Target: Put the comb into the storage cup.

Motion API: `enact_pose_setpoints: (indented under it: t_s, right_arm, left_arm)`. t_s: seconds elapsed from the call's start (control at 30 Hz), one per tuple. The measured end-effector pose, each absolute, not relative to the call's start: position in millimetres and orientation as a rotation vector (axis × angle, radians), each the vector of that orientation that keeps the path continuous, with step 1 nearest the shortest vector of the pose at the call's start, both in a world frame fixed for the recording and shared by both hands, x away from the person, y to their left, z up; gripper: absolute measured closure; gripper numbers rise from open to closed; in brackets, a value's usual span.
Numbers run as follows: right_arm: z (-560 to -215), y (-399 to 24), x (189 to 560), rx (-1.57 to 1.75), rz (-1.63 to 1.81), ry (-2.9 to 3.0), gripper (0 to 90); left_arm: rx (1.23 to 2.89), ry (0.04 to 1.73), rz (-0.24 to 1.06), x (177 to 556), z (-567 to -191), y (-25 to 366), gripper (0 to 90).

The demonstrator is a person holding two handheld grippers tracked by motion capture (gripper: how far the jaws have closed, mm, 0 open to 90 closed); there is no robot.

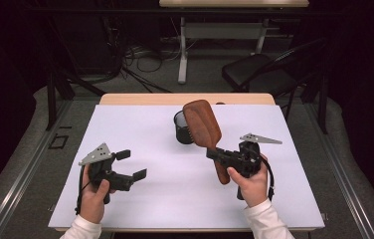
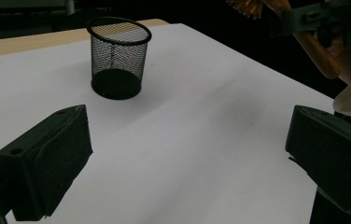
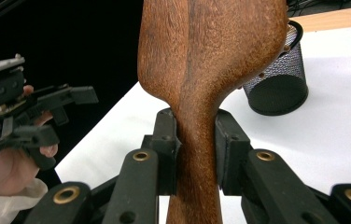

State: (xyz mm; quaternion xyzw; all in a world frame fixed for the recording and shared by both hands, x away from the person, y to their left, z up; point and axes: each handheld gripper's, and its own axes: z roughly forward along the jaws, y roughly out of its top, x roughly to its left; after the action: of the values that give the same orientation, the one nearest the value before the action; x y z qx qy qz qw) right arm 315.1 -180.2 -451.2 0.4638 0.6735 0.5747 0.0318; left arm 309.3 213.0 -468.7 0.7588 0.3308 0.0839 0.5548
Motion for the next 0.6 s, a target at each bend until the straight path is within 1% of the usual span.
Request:
enact_pose_setpoints:
  t_s: [0.3, 0.47, 0.6]
  right_arm:
    - [-450.8, -177.5, 313.3, 1.402, 1.778, 2.08, 73.0]
    - [-451.8, -176.4, 313.0, 1.406, 1.78, 2.085, 73.0]
    - [-453.3, -175.4, 312.9, 1.402, 1.787, 2.093, 73.0]
  left_arm:
    - [1.765, 0.78, 0.183, 329.5, -438.9, 199.4, 0.3]
    - [1.709, 0.768, 0.133, 339.8, -424.0, 187.4, 0.3]
    - [1.699, 0.778, 0.107, 347.1, -419.6, 178.9, 0.3]
